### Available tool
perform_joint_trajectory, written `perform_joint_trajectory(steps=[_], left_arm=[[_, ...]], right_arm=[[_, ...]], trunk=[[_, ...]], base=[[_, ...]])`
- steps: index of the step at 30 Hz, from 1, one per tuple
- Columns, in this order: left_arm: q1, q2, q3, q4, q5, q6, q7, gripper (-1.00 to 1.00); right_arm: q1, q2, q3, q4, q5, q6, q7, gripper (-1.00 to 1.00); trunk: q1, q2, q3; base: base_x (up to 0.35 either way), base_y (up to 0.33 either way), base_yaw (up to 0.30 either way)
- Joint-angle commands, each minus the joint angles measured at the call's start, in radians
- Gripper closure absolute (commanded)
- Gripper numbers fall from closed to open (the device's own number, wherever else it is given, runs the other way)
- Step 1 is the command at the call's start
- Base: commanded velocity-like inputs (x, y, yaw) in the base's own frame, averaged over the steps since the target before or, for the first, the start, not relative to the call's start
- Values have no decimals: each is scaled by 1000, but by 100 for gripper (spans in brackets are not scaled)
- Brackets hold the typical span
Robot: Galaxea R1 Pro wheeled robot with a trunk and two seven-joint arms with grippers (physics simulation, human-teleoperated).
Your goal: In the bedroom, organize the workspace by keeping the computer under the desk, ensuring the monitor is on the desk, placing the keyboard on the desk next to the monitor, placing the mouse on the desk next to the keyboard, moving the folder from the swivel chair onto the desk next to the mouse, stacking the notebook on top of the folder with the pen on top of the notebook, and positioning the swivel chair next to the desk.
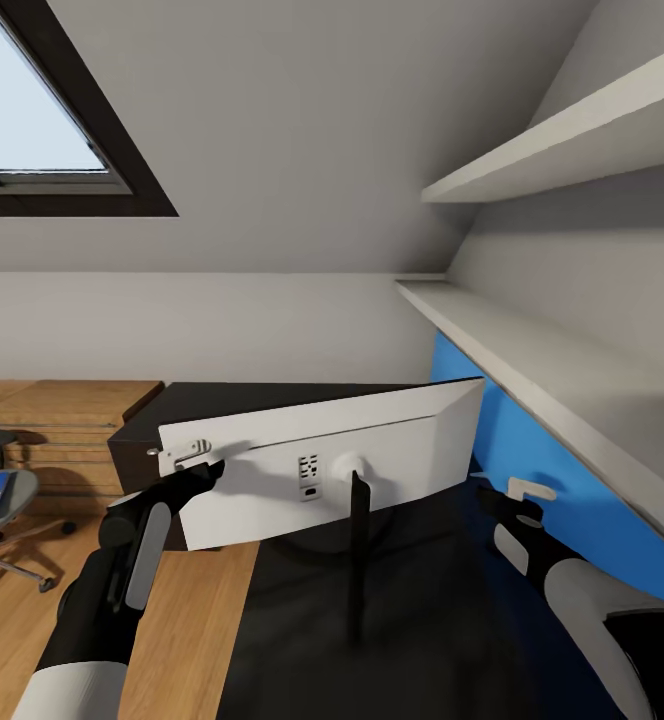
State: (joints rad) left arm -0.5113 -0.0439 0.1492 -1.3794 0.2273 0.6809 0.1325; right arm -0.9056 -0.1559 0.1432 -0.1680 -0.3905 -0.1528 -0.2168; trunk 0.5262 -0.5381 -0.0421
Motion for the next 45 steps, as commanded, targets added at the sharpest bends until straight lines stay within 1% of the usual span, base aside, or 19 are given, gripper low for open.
perform_joint_trajectory(steps=[1,14,45], left_arm=[[-1,-1,1,-1,9,5,7,-100],[-1,-1,2,-3,9,5,7,-100],[-1,3,3,-3,6,5,6,-100]], right_arm=[[-1,0,8,0,-10,-5,-3,-100],[-1,2,8,-1,-10,-20,-4,-100],[-1,0,8,-1,-10,-21,-3,-100]], trunk=[[1,-2,-2],[1,-2,-2],[1,-2,-49]], base=[[0,0,0],[0,0,0],[0,0,0]])
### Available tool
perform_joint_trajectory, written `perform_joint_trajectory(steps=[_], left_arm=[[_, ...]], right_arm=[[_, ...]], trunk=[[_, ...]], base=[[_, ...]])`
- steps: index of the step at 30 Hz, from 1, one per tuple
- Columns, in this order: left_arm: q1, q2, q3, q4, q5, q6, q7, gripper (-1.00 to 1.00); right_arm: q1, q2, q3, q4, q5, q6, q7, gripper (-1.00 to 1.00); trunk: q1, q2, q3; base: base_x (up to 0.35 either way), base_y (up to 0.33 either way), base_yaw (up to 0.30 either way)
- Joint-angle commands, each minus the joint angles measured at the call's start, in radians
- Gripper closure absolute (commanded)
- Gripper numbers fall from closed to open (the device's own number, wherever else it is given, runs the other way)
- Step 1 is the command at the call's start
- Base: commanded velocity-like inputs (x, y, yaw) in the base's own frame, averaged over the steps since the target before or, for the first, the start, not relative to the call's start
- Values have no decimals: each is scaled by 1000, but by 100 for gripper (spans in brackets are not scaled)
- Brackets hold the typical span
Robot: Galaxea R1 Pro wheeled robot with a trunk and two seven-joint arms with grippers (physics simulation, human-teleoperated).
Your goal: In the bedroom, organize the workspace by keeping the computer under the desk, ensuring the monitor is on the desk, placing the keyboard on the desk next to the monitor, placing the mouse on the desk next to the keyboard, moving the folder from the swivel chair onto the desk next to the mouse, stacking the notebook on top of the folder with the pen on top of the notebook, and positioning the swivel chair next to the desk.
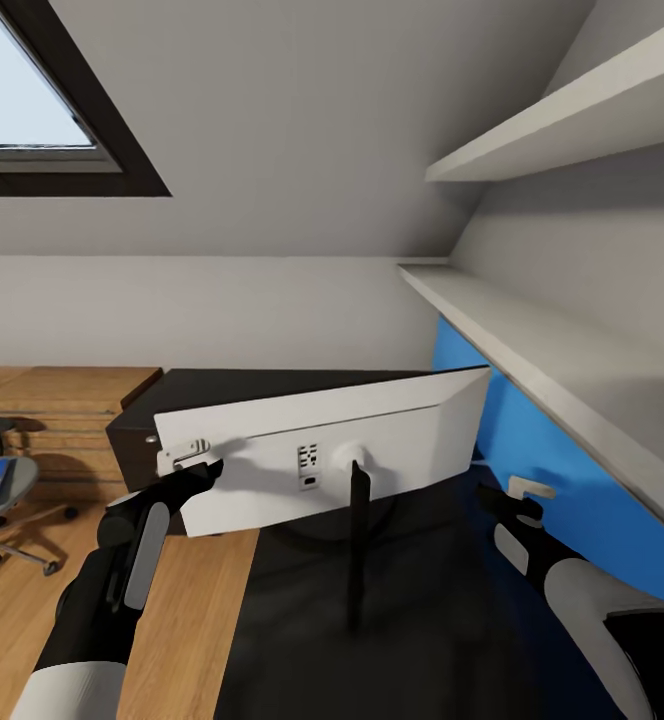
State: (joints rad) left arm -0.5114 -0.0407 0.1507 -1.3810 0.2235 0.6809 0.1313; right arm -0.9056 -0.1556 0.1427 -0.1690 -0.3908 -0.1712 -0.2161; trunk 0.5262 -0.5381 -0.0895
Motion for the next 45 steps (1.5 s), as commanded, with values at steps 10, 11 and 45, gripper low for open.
perform_joint_trajectory(steps=[10,11,45], left_arm=[[-1,-1,1,-1,10,5,7,-100],[-1,-1,1,-1,10,5,7,-100],[-1,-1,1,0,10,5,7,-100]], right_arm=[[-1,-1,9,0,-10,-3,-3,-100],[-1,-1,9,0,-10,-4,-3,-100],[-1,-1,9,1,-10,-4,-3,-100]], trunk=[[0,-2,-18],[0,-2,-19],[0,-2,-72]], base=[[0,0,0],[0,0,0],[0,0,0]])
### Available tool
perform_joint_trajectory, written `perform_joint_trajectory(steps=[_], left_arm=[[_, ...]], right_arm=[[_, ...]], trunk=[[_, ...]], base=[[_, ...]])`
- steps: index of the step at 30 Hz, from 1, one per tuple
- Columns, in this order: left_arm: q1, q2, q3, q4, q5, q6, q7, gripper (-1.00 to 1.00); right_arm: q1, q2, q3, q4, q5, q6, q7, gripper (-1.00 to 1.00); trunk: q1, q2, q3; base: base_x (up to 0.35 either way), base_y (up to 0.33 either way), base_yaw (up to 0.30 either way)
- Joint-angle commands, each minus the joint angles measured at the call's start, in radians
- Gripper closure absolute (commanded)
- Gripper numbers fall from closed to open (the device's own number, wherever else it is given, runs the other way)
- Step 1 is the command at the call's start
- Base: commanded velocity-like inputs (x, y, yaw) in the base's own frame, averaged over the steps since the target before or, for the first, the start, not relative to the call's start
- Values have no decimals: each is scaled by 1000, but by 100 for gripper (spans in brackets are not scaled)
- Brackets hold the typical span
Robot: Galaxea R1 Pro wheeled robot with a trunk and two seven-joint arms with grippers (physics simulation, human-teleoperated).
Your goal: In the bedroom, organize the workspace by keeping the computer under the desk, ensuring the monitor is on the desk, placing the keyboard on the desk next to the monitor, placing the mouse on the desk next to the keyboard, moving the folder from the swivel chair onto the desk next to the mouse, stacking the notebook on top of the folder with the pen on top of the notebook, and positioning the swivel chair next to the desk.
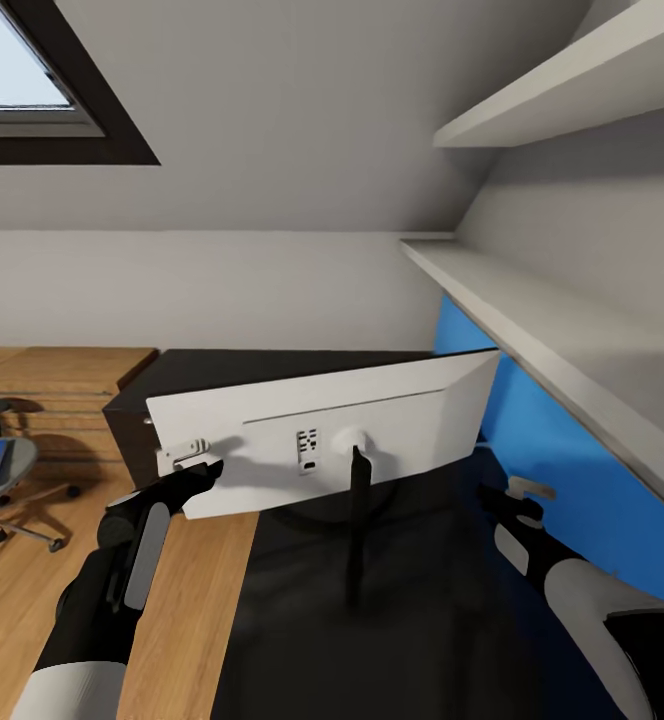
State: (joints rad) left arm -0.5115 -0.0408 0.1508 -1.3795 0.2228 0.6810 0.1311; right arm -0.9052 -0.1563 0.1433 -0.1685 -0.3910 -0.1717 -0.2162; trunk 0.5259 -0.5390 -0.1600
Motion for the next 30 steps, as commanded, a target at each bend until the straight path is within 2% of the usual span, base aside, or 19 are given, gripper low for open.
perform_joint_trajectory(steps=[1,24,25,26,27,28,30], left_arm=[[-1,-1,1,-1,10,5,7,-100],[-1,1,5,-2,10,5,8,-100],[-1,3,17,-3,10,5,8,-100],[-1,3,43,-3,10,5,8,-100],[-1,3,106,-3,11,5,8,-100],[-1,3,129,-3,12,5,8,-100],[-1,3,207,-4,13,5,7,-100]], right_arm=[[-1,-1,8,0,-9,-3,-3,-100],[-1,-2,9,1,-9,-31,-3,-100],[-1,-2,9,1,-9,-31,-3,-100],[-1,-2,9,1,-9,-31,-3,-100],[-1,-2,9,1,-9,-31,-3,-100],[-1,-2,9,1,-9,-31,-3,-100],[-1,-2,9,1,-9,-31,-3,-100]], trunk=[[1,-1,-3],[1,-1,-39],[1,-1,-41],[1,-1,-42],[1,-1,-44],[1,-1,-45],[1,-1,-49]], base=[[0,0,0],[0,0,0],[0,0,0],[0,0,0],[0,0,0],[0,0,0],[0,0,0]])
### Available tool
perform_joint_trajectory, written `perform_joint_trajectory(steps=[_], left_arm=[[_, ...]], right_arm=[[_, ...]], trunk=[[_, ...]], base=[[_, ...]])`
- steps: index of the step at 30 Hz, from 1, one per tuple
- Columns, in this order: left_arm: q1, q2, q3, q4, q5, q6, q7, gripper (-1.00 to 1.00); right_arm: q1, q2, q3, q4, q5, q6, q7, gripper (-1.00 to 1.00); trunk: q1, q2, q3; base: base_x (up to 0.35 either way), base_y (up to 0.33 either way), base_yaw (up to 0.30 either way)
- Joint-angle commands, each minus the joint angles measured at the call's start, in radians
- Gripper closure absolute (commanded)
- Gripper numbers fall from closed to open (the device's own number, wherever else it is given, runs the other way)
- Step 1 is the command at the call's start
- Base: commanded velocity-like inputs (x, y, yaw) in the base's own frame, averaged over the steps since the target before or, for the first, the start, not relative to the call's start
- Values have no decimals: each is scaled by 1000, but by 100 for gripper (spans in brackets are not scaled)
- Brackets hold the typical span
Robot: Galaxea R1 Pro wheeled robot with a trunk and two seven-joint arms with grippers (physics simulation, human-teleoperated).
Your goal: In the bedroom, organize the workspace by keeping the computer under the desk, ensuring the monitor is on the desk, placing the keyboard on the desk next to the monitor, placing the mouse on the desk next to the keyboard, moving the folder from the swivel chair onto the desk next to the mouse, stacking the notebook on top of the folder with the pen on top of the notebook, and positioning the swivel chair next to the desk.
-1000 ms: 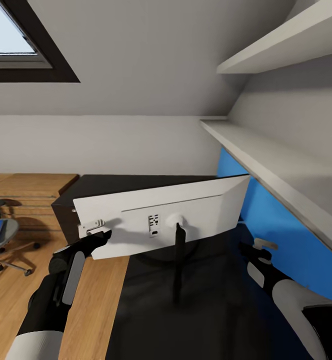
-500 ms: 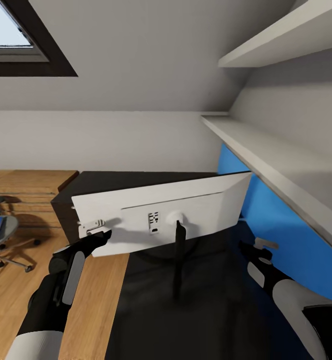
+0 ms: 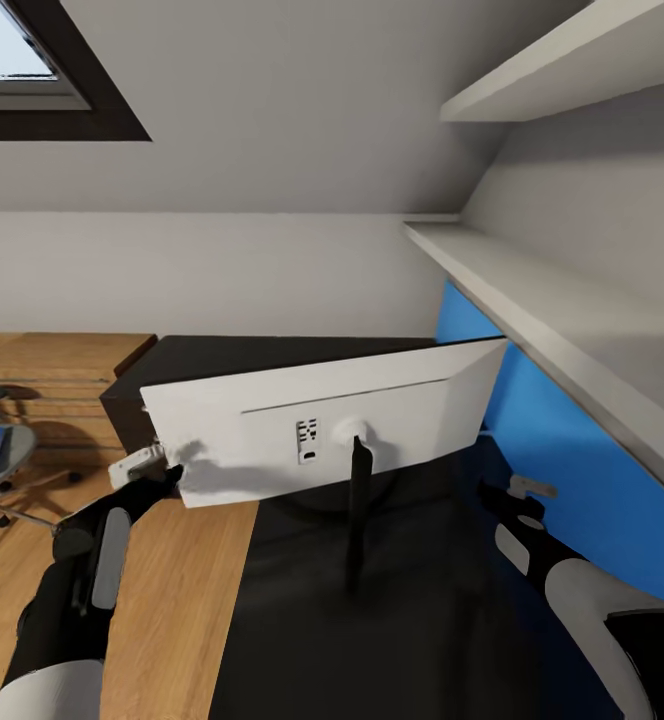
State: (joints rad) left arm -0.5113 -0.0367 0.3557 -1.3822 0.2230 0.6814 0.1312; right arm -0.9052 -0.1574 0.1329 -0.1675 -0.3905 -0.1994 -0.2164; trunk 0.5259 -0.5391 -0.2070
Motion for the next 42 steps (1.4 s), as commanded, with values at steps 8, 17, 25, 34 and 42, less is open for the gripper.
perform_joint_trajectory(steps=[8,17,25,34,42], left_arm=[[-1,0,107,-3,13,4,7,-100],[-1,2,231,-5,13,2,8,-100],[-1,19,359,-44,13,1,10,-100],[-1,35,385,-50,15,2,6,-100],[-1,35,382,-50,27,3,4,-100]], right_arm=[[-1,-1,19,0,-9,-3,-4,-100],[-1,-1,19,0,-10,-3,-4,-100],[-1,-2,19,0,-9,-3,-5,-100],[-1,-3,19,0,-9,-4,-5,-100],[-1,-5,19,0,-9,-5,-5,-100]], trunk=[[1,-1,-14],[1,-1,-28],[1,-1,-41],[1,-1,-55],[1,-1,-67]], base=[[0,0,0],[0,0,0],[0,0,0],[0,0,0],[0,0,0]])
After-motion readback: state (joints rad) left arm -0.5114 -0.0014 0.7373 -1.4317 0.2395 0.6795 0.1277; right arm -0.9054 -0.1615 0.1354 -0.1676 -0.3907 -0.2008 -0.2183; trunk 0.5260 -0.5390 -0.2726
